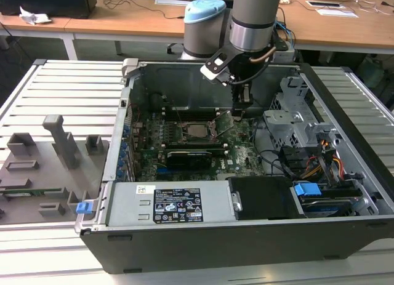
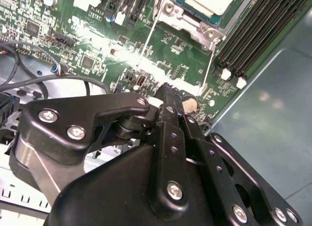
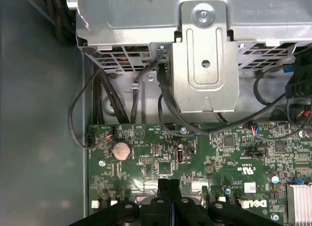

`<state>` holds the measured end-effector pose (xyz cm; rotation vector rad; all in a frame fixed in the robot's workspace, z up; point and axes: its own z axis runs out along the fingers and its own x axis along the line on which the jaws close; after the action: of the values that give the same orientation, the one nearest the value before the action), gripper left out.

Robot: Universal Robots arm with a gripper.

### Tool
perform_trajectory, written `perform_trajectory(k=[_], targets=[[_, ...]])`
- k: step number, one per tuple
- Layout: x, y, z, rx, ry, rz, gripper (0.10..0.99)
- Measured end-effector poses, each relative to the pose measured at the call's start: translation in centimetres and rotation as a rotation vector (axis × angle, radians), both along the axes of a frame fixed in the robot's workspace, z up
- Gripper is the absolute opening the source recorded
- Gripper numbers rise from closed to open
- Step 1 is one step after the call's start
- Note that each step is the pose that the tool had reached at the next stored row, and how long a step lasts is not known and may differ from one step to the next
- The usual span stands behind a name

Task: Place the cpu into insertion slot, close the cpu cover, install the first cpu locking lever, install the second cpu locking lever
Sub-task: 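Close the cpu cover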

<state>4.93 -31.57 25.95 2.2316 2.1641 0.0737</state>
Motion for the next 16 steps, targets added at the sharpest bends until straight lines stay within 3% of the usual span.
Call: perform_trajectory(k=[6,16], targets=[[1.05,0.0,-0.01,0.0,0.0001,0.01,0.106],[1.2,-0.06,-0.64,-0.002,0.0029,0.042,0.106]])
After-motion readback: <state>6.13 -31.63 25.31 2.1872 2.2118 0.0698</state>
